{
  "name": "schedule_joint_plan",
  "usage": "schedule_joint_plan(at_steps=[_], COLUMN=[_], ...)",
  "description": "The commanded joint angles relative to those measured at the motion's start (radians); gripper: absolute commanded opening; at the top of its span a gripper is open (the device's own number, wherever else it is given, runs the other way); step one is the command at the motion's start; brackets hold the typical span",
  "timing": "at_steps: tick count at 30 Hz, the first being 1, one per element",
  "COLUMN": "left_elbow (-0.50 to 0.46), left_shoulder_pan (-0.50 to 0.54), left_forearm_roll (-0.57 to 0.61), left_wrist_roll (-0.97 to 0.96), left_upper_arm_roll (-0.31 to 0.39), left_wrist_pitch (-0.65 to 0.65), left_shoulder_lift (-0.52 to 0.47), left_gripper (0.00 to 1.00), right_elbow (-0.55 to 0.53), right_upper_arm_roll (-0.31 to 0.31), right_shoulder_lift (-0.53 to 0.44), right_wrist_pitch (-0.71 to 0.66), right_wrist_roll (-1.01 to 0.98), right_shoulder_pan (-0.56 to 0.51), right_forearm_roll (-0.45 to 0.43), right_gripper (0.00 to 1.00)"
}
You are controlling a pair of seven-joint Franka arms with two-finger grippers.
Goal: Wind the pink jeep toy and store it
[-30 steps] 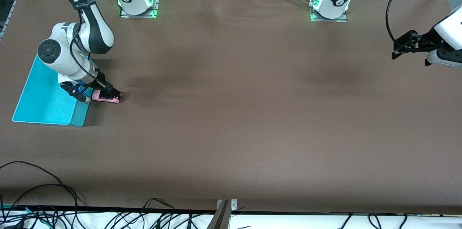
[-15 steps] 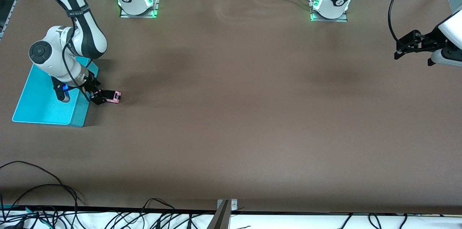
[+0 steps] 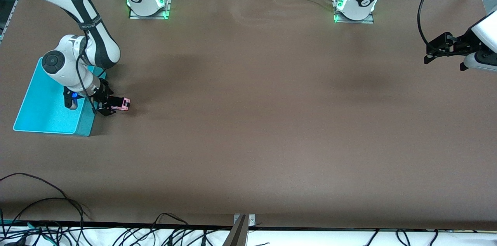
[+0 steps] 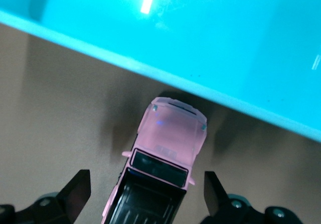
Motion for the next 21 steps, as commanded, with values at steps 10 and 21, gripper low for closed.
schedule_joint_plan(at_steps=[10,21], left_elbow=[0.034,0.034], left_shoulder_pan=[0.005,0.004], left_forearm_roll=[-0.01,-0.01], left_wrist_roll=[0.006,0.005], left_upper_arm_roll=[-0.002,-0.003], left_wrist_pitch=[-0.019,-0.019], left_shoulder_lift=[0.013,0.012], left_gripper=[1.0,1.0], right_elbow=[-0.006,-0.005], right_upper_arm_roll=[0.003,0.006], right_shoulder_lift=[0.013,-0.023], right_wrist_pitch=[0.03,0.03], right_wrist_roll=[0.026,0.051], right_shoulder_pan=[-0.003,-0.001], right_forearm_roll=[-0.011,-0.008], right_gripper=[0.35,0.0])
